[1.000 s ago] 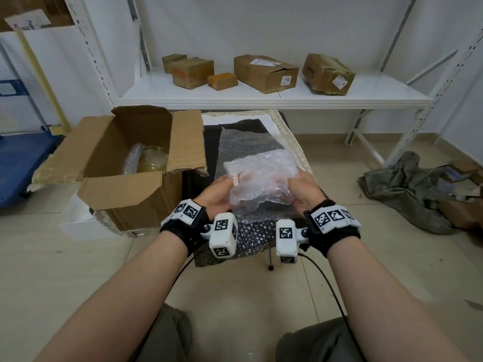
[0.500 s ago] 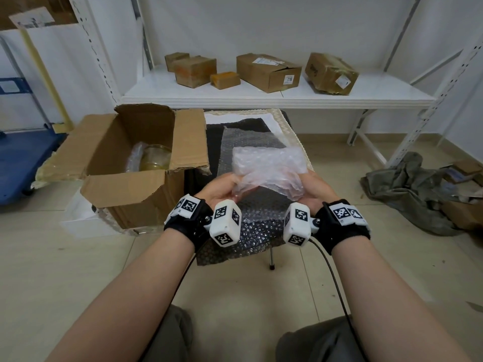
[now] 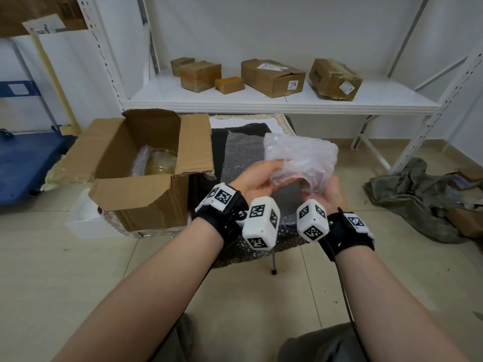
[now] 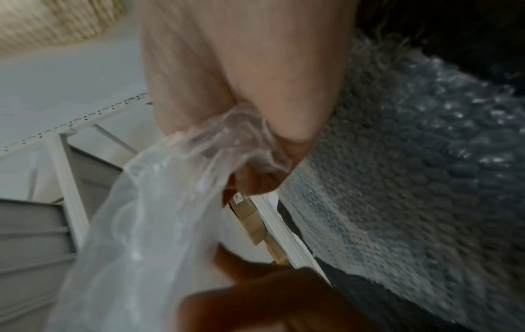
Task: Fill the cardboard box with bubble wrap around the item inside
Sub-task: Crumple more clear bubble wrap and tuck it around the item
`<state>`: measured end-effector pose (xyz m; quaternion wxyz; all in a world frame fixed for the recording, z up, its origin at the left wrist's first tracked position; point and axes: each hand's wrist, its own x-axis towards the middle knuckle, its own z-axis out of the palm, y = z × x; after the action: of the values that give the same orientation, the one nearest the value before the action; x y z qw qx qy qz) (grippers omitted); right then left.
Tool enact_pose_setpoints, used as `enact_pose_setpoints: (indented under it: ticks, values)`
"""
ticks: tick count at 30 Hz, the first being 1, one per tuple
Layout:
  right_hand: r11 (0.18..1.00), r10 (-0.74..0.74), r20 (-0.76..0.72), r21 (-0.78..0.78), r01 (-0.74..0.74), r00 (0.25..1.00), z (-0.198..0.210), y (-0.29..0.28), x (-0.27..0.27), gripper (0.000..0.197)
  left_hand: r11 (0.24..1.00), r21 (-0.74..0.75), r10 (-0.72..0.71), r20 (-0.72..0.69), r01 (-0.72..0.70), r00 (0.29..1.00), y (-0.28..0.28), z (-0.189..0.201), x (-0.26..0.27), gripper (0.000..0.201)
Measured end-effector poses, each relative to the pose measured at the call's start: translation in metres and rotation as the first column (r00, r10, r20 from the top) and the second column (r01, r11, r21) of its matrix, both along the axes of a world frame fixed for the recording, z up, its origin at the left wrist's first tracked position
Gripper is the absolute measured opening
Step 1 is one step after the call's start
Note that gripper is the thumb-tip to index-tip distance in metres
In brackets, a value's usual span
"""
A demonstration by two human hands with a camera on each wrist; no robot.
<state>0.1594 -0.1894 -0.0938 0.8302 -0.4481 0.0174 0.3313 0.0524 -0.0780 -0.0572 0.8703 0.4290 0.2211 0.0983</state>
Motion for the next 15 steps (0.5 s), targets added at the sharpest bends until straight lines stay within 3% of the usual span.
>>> enact_pose_setpoints:
  ticks: [2,7,10,15]
  values:
    - [0.992,-0.013,-0.076,0.125,0.022,0.997,-0.002,0.002,0.002,0.031,0.995,0.1,-0.016,-0.017,0.018,1.0,-0.002,0.019,0.003,0.014]
    - [0.915,0.08,0.057,0.393,-0.096,0.995,0.018,0.009,-0.023,0.03,0.928,0.371,-0.033,-0.037,0.044,0.999,0.011,0.058,-0.011,0.033]
    - [0.907,0.133,0.158,0.378,-0.184,0.979,0.03,0.022,-0.034,0.042,0.898,0.44,0.03,-0.042,-0.009,0.999,0.032,0.075,-0.028,0.042]
    - [0.963,0.196,0.278,0.126,-0.238,0.94,0.067,0.064,-0.047,0.04,0.857,0.504,0.158,-0.067,-0.103,0.985,0.075,0.102,-0.065,0.038]
